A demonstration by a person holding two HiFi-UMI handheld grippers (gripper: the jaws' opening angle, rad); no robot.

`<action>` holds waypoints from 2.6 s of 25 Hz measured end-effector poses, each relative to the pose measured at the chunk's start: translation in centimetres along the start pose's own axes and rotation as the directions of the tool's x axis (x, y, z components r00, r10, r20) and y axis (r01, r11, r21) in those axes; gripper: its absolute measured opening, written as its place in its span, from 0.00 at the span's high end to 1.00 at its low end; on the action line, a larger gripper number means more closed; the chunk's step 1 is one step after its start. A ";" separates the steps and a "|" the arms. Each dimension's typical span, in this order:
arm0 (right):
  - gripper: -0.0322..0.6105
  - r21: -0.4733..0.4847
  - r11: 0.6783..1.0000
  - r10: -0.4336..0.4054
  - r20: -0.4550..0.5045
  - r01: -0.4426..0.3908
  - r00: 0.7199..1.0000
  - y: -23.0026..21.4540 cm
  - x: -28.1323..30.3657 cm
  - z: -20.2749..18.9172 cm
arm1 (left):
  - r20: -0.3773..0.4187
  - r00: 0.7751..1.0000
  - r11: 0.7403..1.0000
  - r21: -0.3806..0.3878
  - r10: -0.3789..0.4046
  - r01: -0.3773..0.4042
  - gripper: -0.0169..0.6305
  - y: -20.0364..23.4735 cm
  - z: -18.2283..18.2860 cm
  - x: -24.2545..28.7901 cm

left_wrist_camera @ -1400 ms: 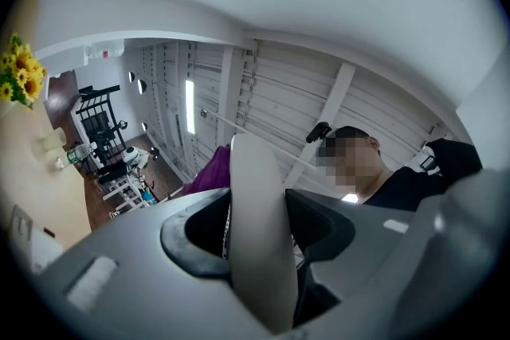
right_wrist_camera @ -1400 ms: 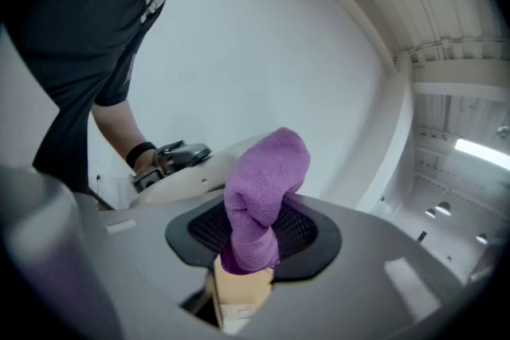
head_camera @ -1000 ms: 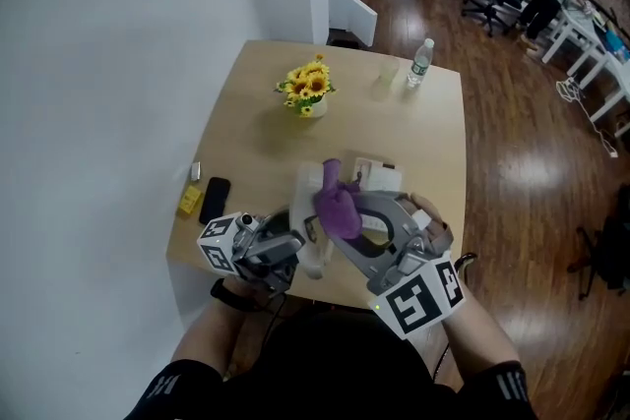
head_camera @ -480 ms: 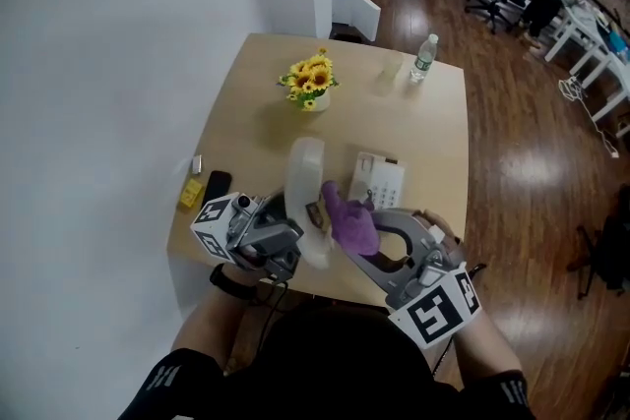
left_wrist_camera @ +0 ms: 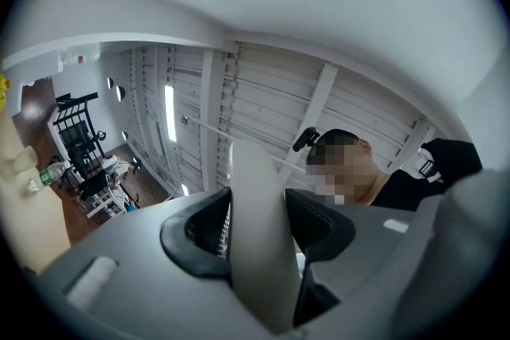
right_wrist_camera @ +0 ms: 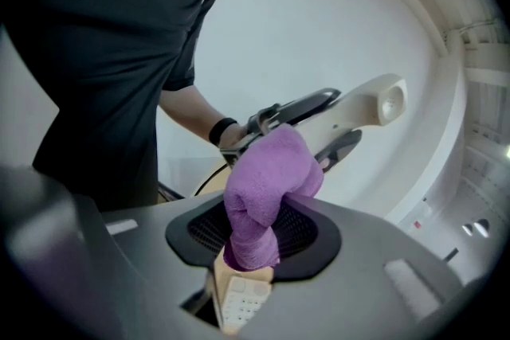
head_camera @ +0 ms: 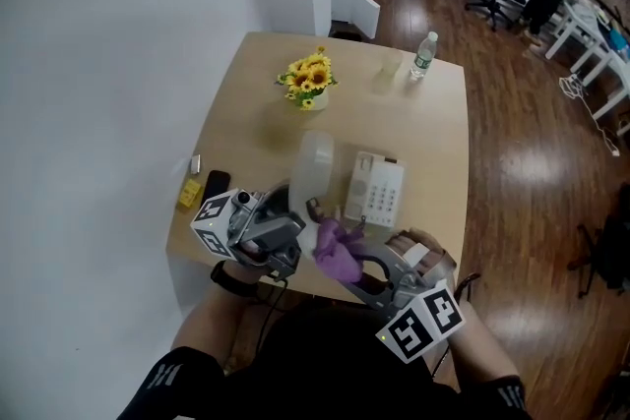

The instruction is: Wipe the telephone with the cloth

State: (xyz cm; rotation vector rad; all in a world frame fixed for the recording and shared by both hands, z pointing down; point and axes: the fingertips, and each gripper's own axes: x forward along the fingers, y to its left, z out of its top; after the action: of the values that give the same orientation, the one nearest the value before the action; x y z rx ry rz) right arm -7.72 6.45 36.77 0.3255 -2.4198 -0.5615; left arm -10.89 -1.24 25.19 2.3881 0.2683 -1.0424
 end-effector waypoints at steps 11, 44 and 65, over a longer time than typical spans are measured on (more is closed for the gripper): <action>0.73 0.065 0.994 -0.095 0.048 0.092 0.994 -4.0 0.2 0.9 | 0.007 1.000 1.000 0.011 0.016 -0.016 0.66 0.6 0.3 -0.1; 0.73 0.689 0.681 -0.259 -0.089 0.248 0.962 -3.3 -0.4 -19.2 | -0.224 0.574 0.616 0.300 0.787 -0.728 0.66 21.9 -8.4 -10.3; 0.73 0.885 0.399 -0.263 -0.138 0.238 0.955 -4.1 -2.7 -27.1 | -0.362 -0.054 0.161 0.538 0.931 -0.827 0.66 35.0 -23.1 -23.9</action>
State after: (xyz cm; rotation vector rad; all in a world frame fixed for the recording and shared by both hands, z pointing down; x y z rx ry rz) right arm 11.75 -4.63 52.77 1.1553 -2.4794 0.7375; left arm 0.27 -18.05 69.04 2.1392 -1.1583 0.5049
